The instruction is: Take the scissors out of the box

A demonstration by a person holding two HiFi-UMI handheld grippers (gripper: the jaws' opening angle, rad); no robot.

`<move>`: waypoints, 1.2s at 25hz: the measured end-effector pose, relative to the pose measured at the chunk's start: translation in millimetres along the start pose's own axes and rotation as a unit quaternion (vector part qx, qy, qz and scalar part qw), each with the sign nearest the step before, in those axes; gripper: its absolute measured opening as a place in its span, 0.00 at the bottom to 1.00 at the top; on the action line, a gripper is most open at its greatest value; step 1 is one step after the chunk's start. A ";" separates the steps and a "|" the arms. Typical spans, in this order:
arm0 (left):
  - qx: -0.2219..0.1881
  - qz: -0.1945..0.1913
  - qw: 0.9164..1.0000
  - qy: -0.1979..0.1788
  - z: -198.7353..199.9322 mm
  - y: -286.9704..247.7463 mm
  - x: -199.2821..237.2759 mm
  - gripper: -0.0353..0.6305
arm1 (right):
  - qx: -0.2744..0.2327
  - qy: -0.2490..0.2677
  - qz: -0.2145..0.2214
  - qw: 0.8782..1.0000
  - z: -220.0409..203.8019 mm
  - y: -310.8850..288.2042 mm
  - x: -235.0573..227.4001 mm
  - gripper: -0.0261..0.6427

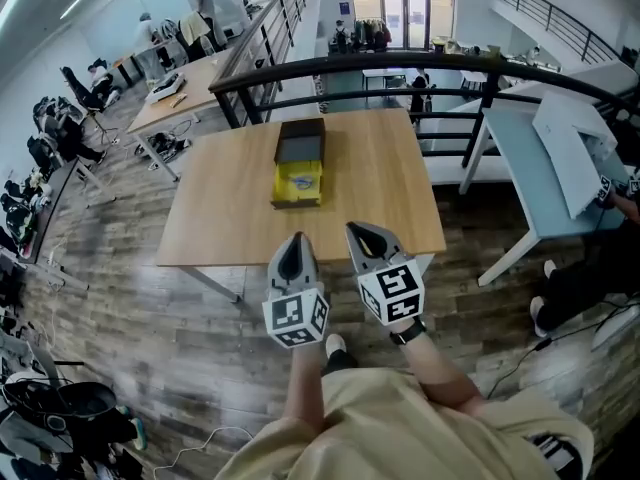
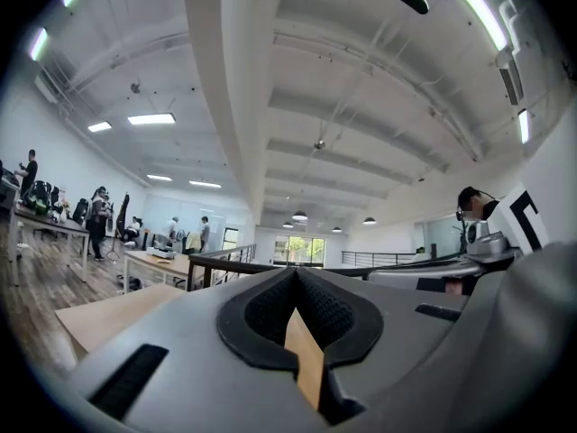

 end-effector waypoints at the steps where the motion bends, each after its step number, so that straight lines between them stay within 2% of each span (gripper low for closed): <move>1: 0.000 0.002 1.000 0.003 0.4 -10.7 7.1 0.07 | -0.001 -0.011 0.005 1.000 3.1 -11.5 -0.5 0.06; 6: -0.006 -0.005 1.000 0.012 5.9 -62.6 40.6 0.07 | 0.010 -0.015 0.001 1.000 5.1 -64.0 -1.7 0.06; 12: -0.003 -0.021 1.000 0.002 2.0 -113.7 88.8 0.07 | 0.021 -0.013 -0.006 1.000 -6.0 -136.2 -4.8 0.06; 19: -0.002 -0.031 1.000 0.003 -9.7 -151.5 150.2 0.07 | 0.014 -0.019 -0.027 0.999 -18.4 -214.8 -1.2 0.06; 22: 0.020 -0.040 0.999 0.008 -27.5 -168.9 158.9 0.07 | 0.032 -0.020 -0.028 0.999 -32.6 -234.1 -0.6 0.06; 27: 0.015 -0.044 0.999 -0.002 -36.8 -201.6 174.3 0.07 | 0.034 -0.003 -0.045 0.998 -47.1 -256.5 -22.2 0.06; 30: 0.027 -0.046 0.999 -0.011 -51.1 -226.5 180.6 0.07 | 0.040 -0.007 -0.056 0.998 -56.5 -275.7 -41.5 0.06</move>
Point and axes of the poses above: the fingertips, and each gripper's own axes: y backward along the fingers, x to its left, z out of its top, the point moved 6 cm from there along y, backward along the fingers, and after that the axes turned 7 degrees about -x, right-handed, at the moved point
